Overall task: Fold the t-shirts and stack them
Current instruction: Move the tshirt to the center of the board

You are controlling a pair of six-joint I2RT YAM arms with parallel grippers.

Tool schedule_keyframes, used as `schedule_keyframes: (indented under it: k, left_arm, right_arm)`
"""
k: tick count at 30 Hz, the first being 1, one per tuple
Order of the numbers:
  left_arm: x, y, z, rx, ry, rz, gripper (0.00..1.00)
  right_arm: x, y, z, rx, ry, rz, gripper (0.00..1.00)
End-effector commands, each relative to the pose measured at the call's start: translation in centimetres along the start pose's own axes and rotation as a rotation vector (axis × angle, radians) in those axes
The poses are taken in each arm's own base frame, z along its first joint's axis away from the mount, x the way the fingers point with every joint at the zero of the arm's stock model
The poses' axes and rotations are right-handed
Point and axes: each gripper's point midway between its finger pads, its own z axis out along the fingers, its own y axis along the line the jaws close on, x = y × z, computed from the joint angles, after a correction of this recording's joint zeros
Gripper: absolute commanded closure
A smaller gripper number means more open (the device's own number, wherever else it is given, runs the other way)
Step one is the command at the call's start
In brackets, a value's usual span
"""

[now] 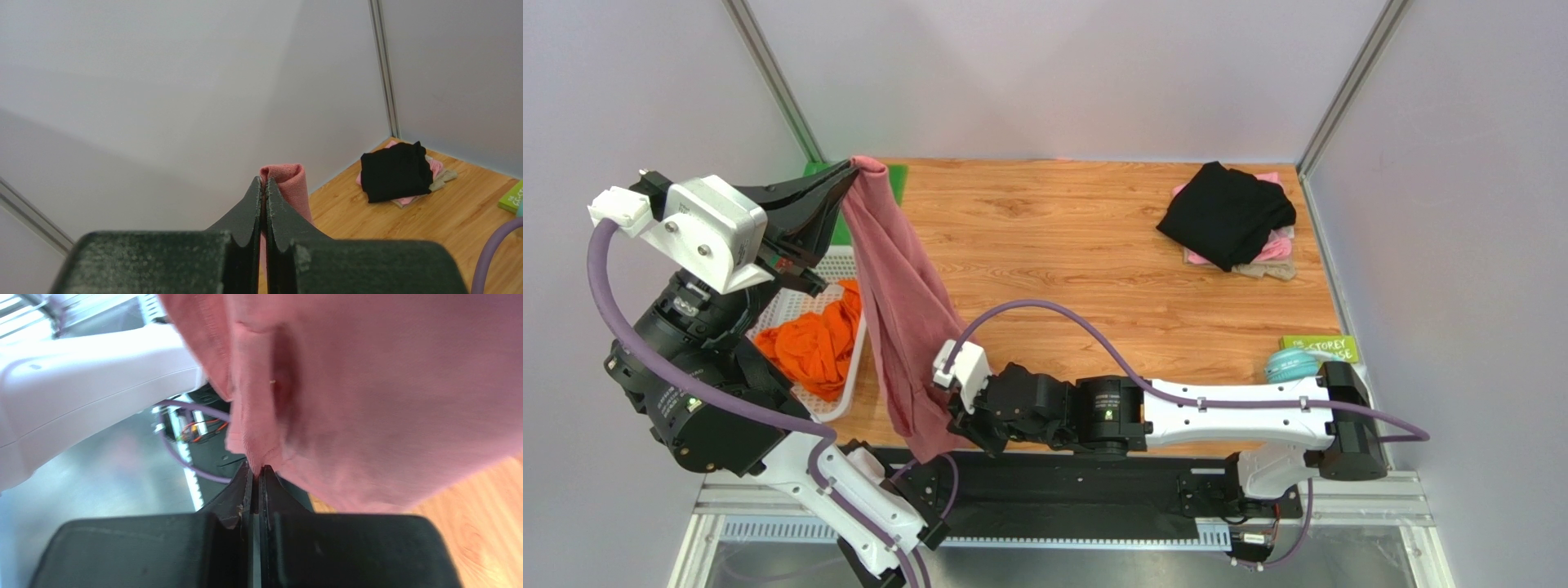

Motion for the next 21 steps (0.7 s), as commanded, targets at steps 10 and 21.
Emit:
schedule_keyframes:
  k: [10,21]
  left_arm:
    - [3.2,3.3,-0.4,-0.047,0.053,-0.014,1.00]
    - [9.6,1.7,-2.4,0.036,0.195,-0.041,1.00]
  right_arm:
    - [-10.5,-15.3,-19.7,0.570,-0.388,0.033,1.00]
    - [-14.2,-18.3,-30.1,0.778,-0.519,0.019,1.00]
